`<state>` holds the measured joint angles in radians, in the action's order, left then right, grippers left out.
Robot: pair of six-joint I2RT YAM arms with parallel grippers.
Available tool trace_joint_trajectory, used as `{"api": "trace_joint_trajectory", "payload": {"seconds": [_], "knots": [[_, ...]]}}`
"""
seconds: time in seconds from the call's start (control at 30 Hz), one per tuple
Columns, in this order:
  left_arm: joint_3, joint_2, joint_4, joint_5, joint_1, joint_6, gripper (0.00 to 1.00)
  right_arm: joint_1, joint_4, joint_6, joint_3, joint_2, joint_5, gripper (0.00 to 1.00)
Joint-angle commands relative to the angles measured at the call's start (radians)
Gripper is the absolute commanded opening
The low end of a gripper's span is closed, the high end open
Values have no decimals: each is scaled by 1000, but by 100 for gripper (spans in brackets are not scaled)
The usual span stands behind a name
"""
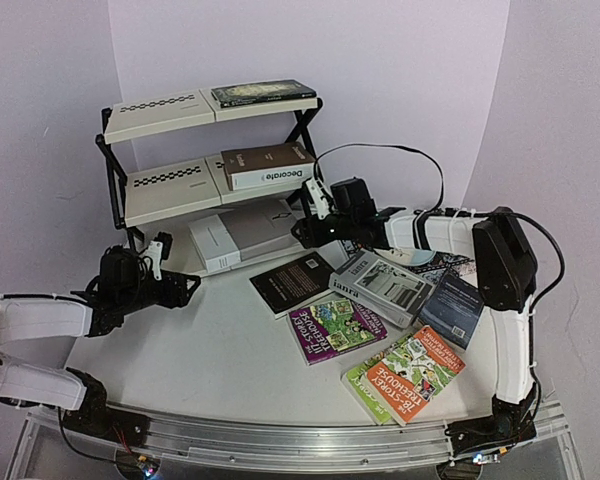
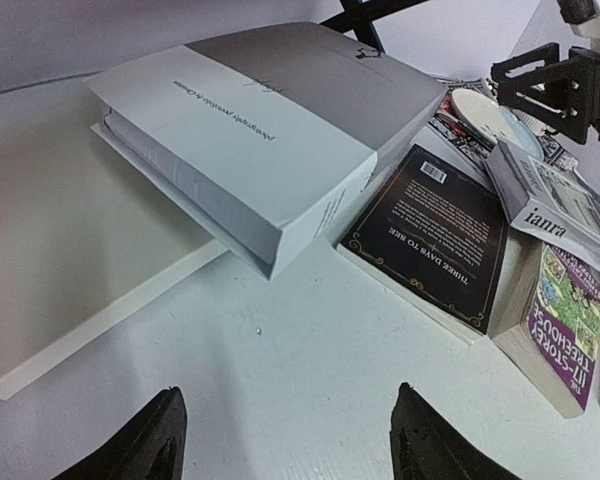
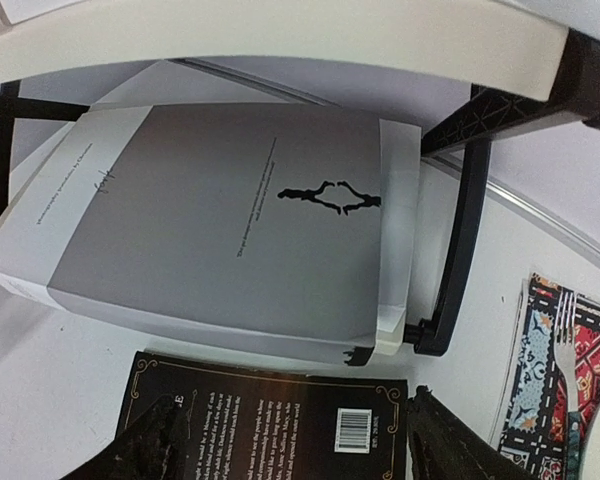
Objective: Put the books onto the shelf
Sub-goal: Adjust the book pile on the shelf.
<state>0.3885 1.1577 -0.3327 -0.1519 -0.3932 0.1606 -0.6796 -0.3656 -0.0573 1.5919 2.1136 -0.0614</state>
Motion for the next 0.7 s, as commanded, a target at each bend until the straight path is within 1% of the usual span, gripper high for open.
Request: {"api": "trace_joint_trajectory", "payload": {"seconds": [0.0,0.07,0.13,0.17,0.23,0.37,0.53,0.67], "knots": [[-11,18,-186,31,-4,-69,57,-5,-14,-39,-33,-79,-22,75],[-9,49,-214,37,-4,-68,49,-4,-16,-43,-40,-83,-23,75],[-19,80,-276,27,-4,-69,51,-4,-20,-51,-47,-85,-24,75],[-26,92,-308,26,-4,-69,51,-5,-22,-54,-51,-87,-26,75],[-24,120,-341,17,-4,-76,45,-5,-26,-60,-57,-90,-29,75],[12,185,-352,-2,-4,-94,52,-4,-30,-59,-73,-103,-25,75],[44,244,-366,-8,-4,-99,52,-4,-33,-54,-79,-111,-19,75],[72,295,-369,-8,-4,-93,49,-4,-35,-55,-78,-109,-22,75]]}}
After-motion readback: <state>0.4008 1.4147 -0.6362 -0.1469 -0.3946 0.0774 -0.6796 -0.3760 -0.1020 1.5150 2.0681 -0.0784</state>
